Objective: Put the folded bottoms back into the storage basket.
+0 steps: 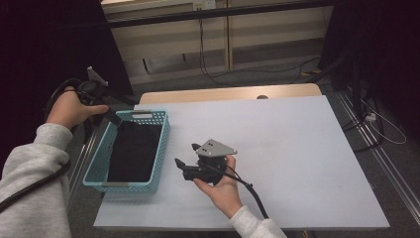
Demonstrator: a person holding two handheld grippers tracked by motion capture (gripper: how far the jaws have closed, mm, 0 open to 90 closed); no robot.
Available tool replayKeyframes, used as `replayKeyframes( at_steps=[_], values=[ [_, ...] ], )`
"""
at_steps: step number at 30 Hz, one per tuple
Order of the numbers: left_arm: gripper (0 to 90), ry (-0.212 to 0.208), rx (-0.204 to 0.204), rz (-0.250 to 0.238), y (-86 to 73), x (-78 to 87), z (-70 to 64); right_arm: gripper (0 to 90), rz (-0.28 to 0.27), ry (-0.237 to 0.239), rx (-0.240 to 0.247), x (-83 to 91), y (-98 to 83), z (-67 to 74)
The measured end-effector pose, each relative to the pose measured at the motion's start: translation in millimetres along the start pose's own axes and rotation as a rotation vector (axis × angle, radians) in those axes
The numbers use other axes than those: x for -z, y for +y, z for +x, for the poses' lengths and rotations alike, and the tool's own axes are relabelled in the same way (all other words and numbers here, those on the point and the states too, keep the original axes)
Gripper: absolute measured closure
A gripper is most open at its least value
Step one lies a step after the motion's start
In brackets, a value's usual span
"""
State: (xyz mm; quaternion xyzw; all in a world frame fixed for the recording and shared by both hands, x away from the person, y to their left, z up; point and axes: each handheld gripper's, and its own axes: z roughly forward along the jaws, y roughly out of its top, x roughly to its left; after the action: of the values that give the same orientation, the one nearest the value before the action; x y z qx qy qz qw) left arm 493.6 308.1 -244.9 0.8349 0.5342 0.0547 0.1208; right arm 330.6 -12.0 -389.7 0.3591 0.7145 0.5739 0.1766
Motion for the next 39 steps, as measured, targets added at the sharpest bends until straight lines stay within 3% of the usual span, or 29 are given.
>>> replayKeyframes(
  at_steps=[2,8,19,28,39],
  values=[
    [29.8,-0.01,-0.002,0.003,-3.7,-4.6,0.6,27.4,0.005,0.0,-0.019,5.2,-4.4,-5.3],
    [28.8,-0.031,0.001,-0.003,-10.9,-13.8,-2.1,25.2,0.025,-0.033,-0.009,20.2,-13.4,-20.9],
    [25.2,-0.058,-0.014,-0.021,-11.7,-17.2,-22.3,21.2,0.036,-0.045,-0.039,43.9,-24.5,-45.1],
    [23.3,-0.071,-0.024,-0.02,-7.3,-23.0,-36.4,20.6,0.036,-0.063,-0.053,59.7,-29.7,-57.8],
    [21.7,-0.088,-0.043,-0.033,-6.8,-24.0,-47.5,20.3,0.048,-0.056,-0.047,63.8,-32.3,-63.3]
  ],
)
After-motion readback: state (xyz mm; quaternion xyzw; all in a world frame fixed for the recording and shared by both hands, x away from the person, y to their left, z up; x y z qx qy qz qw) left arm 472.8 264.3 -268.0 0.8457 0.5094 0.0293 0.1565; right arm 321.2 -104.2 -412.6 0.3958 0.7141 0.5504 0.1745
